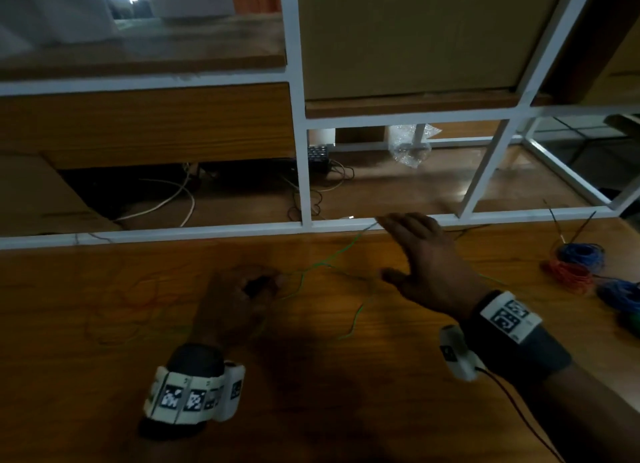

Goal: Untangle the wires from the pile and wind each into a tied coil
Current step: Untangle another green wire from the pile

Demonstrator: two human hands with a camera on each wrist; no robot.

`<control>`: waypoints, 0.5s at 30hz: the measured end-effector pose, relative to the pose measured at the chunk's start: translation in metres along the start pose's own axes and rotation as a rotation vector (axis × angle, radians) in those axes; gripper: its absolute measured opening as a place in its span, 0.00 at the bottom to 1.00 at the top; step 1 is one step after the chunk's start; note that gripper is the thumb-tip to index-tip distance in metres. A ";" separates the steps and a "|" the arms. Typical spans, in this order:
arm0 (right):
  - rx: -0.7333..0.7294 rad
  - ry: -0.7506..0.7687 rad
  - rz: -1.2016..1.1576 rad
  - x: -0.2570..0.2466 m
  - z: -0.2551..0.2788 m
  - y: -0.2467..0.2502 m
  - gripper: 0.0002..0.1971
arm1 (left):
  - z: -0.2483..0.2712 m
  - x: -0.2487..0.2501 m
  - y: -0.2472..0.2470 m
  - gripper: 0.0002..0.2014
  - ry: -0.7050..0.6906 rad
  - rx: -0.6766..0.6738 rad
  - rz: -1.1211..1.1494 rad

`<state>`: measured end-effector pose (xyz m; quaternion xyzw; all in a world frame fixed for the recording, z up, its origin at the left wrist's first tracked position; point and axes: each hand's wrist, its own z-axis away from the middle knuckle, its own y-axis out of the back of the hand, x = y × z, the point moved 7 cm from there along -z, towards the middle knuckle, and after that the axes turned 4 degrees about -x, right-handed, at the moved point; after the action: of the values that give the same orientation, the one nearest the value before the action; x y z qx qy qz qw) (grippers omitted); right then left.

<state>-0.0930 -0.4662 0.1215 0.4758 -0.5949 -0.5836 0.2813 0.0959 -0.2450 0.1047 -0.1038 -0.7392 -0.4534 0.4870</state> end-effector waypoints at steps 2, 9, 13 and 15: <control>-0.019 0.116 -0.008 -0.041 -0.009 -0.005 0.41 | -0.002 0.028 -0.017 0.03 -0.159 -0.043 -0.128; 0.160 0.281 -0.263 -0.067 -0.034 0.008 0.15 | -0.015 0.033 -0.018 0.06 -0.087 -0.045 0.255; 0.352 0.149 -0.317 -0.010 -0.047 0.052 0.11 | -0.008 -0.024 0.000 0.08 0.118 -0.019 0.248; 0.441 0.059 -0.288 0.018 -0.052 0.070 0.09 | -0.002 -0.039 0.015 0.04 0.164 0.045 0.262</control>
<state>-0.0700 -0.5142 0.1929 0.6221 -0.6254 -0.4598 0.1020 0.1253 -0.2268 0.0821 -0.1511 -0.6871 -0.3761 0.6031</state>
